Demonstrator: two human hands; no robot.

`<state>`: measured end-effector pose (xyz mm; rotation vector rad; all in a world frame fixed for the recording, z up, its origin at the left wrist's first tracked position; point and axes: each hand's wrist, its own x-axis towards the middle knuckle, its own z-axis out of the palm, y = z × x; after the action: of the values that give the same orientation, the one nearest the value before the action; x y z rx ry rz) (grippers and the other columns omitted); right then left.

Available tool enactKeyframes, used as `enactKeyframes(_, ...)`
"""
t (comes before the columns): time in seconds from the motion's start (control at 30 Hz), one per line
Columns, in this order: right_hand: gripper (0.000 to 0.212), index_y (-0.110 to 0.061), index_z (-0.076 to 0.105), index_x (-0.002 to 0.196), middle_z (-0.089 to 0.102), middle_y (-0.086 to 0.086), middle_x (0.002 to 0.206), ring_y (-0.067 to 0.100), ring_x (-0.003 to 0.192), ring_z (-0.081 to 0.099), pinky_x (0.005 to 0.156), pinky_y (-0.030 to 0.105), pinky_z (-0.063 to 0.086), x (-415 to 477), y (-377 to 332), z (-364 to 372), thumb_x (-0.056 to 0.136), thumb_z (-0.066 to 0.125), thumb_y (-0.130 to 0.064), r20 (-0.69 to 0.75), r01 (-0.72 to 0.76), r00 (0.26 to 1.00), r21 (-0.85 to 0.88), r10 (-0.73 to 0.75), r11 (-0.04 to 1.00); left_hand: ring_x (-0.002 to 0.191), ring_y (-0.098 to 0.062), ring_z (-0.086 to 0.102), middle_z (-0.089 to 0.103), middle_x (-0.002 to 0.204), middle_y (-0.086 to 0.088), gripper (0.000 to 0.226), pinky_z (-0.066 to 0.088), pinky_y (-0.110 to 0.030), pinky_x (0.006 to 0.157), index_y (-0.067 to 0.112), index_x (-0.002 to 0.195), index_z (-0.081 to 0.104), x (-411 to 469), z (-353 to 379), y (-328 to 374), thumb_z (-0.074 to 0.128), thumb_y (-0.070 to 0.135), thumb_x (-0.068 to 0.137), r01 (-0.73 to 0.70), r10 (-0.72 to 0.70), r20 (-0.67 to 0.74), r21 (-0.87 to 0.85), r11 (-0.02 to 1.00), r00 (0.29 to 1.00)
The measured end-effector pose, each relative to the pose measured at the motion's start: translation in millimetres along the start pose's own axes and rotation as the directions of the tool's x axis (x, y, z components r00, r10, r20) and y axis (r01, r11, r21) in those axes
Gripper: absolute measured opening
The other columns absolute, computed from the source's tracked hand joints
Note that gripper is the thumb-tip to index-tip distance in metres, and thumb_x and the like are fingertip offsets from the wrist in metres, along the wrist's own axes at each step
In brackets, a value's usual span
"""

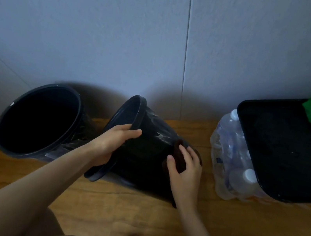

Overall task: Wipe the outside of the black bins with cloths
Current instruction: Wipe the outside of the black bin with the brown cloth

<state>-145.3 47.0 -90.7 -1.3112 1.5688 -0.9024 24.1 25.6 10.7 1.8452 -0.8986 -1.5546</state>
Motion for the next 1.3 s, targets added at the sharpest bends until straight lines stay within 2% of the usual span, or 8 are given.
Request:
enactKeyframes(0.07,0.057,-0.026,0.044,0.137,0.028,-0.007,0.149,0.011,0.137,0.02,0.108,0.029,0.025,-4,-5,2,0.084,0.063,-0.039,0.046,-0.007,0.999,-0.006,0.007,1.0,0.105,-0.023,0.061,0.066,0.112,-0.008,0.022,0.043,-0.041,0.101,0.018,0.108,0.063,1,3,-2,0.047,0.026,0.096,-0.023,0.024,-0.047,0.028,0.999,0.999)
enactKeyframes(0.2,0.073,-0.029,0.034,0.142,0.021,-0.01,0.152,0.011,0.141,0.012,0.114,0.034,0.02,-7,-21,11,0.079,0.07,-0.039,0.111,0.1,0.989,-0.054,-0.094,0.994,0.091,-0.01,0.059,0.064,0.095,0.003,0.031,0.043,-0.022,0.075,0.028,0.088,0.06,1,15,-5,0.034,0.041,0.098,-0.164,0.194,-0.14,0.201,0.966,0.971)
enactKeyframes(0.33,0.065,-0.031,0.04,0.138,0.027,-0.009,0.15,0.01,0.138,0.015,0.109,0.022,0.015,-2,-40,24,0.08,0.069,-0.031,0.133,0.343,0.934,-0.085,-0.33,0.936,0.094,-0.018,0.062,0.067,0.096,-0.006,0.033,0.047,-0.03,0.082,0.02,0.092,0.063,4,18,-10,0.036,0.038,0.098,-0.208,0.261,-0.171,0.276,0.938,0.95)
enactKeyframes(0.47,0.052,-0.029,0.051,0.128,0.035,-0.009,0.145,0.015,0.136,0.021,0.105,0.028,0.026,9,-42,31,0.079,0.064,-0.032,0.165,0.455,0.886,-0.121,-0.434,0.882,0.092,-0.021,0.064,0.068,0.091,-0.006,0.032,0.049,-0.034,0.084,0.017,0.09,0.064,6,15,-14,0.039,0.036,0.098,-0.231,0.285,-0.175,0.277,0.933,0.942)
enactKeyframes(0.67,0.037,-0.035,0.055,0.117,0.042,-0.01,0.138,0.017,0.132,0.029,0.105,0.035,0.024,54,21,-3,0.081,0.062,-0.03,0.117,0.077,0.992,-0.207,-0.053,0.975,0.093,-0.023,0.062,0.065,0.101,-0.019,0.041,0.046,-0.023,0.072,0.003,0.098,0.062,7,2,-19,0.037,0.035,0.098,-0.21,0.273,-0.202,0.287,0.935,0.941)
enactKeyframes(0.83,0.041,-0.032,0.056,0.116,0.054,-0.005,0.125,0.022,0.121,0.047,0.101,0.047,0.04,57,74,-27,0.076,0.056,-0.039,0.048,-0.184,0.979,-0.189,0.196,0.965,0.094,-0.031,0.059,0.061,0.103,-0.028,0.051,0.043,-0.024,0.072,-0.005,0.105,0.058,10,-2,-23,0.037,0.041,0.096,-0.189,0.243,-0.193,0.259,0.947,0.951)
enactKeyframes(1.07,0.051,-0.028,0.052,0.13,0.043,-0.011,0.139,0.013,0.133,0.026,0.109,0.029,0.02,18,11,2,0.08,0.064,-0.028,0.051,0.148,0.989,-0.222,-0.141,0.964,0.102,-0.041,0.057,0.059,0.105,-0.032,0.052,0.046,-0.042,0.085,-0.007,0.106,0.057,6,1,-26,0.036,0.04,0.096,-0.188,0.25,-0.188,0.296,0.937,0.95)
enactKeyframes(1.3,0.063,-0.028,0.037,0.14,0.034,-0.005,0.145,0.017,0.138,0.018,0.104,0.026,0.016,-5,-55,47,0.079,0.047,-0.037,0.116,0.405,0.913,-0.144,-0.391,0.903,0.072,-0.016,0.061,0.064,0.076,-0.008,0.034,0.049,-0.028,0.066,0.012,0.087,0.063,6,9,-25,0.038,0.034,0.098,-0.202,0.268,-0.223,0.279,0.939,0.937)
